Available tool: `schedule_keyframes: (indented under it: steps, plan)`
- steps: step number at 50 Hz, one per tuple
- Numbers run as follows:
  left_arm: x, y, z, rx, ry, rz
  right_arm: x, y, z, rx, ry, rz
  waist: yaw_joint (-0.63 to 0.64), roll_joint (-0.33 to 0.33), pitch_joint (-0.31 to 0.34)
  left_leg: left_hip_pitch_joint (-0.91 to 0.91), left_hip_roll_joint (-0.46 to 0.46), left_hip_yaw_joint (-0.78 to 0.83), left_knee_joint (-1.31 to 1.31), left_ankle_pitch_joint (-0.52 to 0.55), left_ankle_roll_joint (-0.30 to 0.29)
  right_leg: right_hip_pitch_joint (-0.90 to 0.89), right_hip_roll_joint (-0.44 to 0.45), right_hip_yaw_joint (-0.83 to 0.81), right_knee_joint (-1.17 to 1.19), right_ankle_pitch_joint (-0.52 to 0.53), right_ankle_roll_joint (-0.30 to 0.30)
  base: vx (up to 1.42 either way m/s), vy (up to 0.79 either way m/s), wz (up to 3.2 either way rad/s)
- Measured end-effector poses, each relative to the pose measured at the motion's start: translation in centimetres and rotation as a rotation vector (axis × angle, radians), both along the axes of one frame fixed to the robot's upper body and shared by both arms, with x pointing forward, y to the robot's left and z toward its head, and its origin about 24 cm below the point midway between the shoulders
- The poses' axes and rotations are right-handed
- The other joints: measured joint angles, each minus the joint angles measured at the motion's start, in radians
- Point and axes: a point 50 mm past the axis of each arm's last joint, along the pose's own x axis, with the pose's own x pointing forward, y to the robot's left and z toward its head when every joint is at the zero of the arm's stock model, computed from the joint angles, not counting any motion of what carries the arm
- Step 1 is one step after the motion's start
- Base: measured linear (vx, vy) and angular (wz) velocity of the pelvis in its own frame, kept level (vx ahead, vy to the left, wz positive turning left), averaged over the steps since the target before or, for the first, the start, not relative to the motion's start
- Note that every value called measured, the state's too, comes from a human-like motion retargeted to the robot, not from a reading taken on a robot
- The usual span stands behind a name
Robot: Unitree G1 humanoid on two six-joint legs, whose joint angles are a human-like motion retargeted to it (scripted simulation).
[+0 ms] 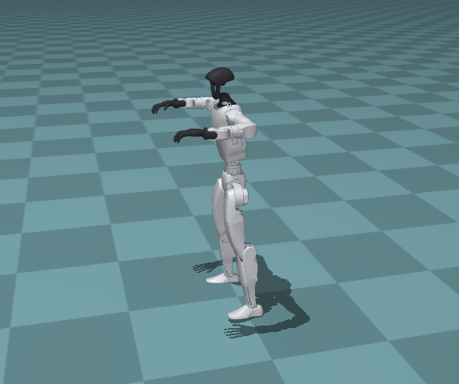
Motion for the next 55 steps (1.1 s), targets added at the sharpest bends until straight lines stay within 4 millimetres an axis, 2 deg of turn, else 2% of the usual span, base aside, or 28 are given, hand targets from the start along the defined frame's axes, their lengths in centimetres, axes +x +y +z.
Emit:
schedule_keyframes:
  steps: [4, 8, 15, 20, 31, 40, 48, 55]
  plan:
    - [-0.3, -1.0, 2.0, 0.044, -0.026, -0.045, -1.0, -0.1, 2.0, -0.028, -0.028, -0.008, 0.007, -0.005, -0.020, 0.009, 0.023, 0.010, 0.002, -0.011, -0.001, 0.021, 0.024, 0.001, -0.031, -0.008, 0.030, 0.08, -0.17, -0.12]
    - [-0.6, -1.5, 3.5, 0.074, -0.035, -0.064, -1.7, -0.2, 3.6, -0.039, -0.060, -0.016, 0.012, -0.008, -0.021, 0.012, 0.038, 0.018, 0.005, -0.011, 0.005, 0.012, 0.040, 0.012, -0.021, -0.014, 0.026, 0.02, -0.11, -0.13]
    - [-0.2, -3.0, 5.3, 0.150, 0.002, -0.099, -2.3, -0.3, 5.1, -0.041, -0.081, -0.026, -0.003, -0.010, -0.017, 0.006, 0.054, 0.016, 0.003, -0.012, -0.003, 0.001, 0.054, -0.001, -0.003, -0.028, 0.021, -0.01, -0.03, 0.00]
    - [-0.1, -3.3, 6.2, 0.123, -0.005, -0.120, -2.6, -0.3, 6.1, -0.030, -0.117, -0.018, -0.023, 0.010, -0.016, -0.002, 0.063, 0.003, -0.007, -0.017, -0.018, -0.004, 0.058, -0.026, 0.002, -0.058, 0.011, -0.02, 0.04, 0.08]
    - [-0.6, -3.0, 5.8, 0.009, 0.003, -0.151, -2.7, -0.7, 6.7, 0.045, -0.138, -0.010, -0.040, 0.027, -0.009, -0.005, 0.042, -0.011, -0.008, -0.036, -0.028, -0.010, 0.039, -0.017, 0.011, -0.035, -0.003, -0.01, 0.08, 0.06]
    - [-0.7, -2.8, 5.3, 0.065, 0.011, -0.124, -2.2, -0.9, 6.1, 0.053, -0.108, -0.012, -0.018, 0.023, -0.018, 0.004, 0.028, 0.004, -0.007, -0.049, -0.028, -0.002, 0.025, -0.012, -0.002, -0.028, -0.009, 0.01, 0.03, -0.04]
    - [-0.7, -2.3, 5.6, 0.207, -0.027, -0.056, -2.0, -0.8, 6.1, 0.007, -0.113, -0.015, -0.009, 0.026, -0.031, 0.005, 0.029, 0.005, -0.007, -0.047, -0.028, -0.006, 0.022, -0.016, 0.008, -0.048, -0.006, 0.00, 0.00, 0.00]
    - [-1.0, -1.5, 5.7, 0.156, -0.026, -0.034, -2.2, -0.9, 6.3, 0.012, -0.117, -0.024, -0.029, 0.020, -0.034, 0.002, 0.026, -0.017, -0.006, -0.051, -0.025, 0.002, 0.021, -0.025, 0.016, -0.043, -0.003, 0.01, 0.00, 0.08]
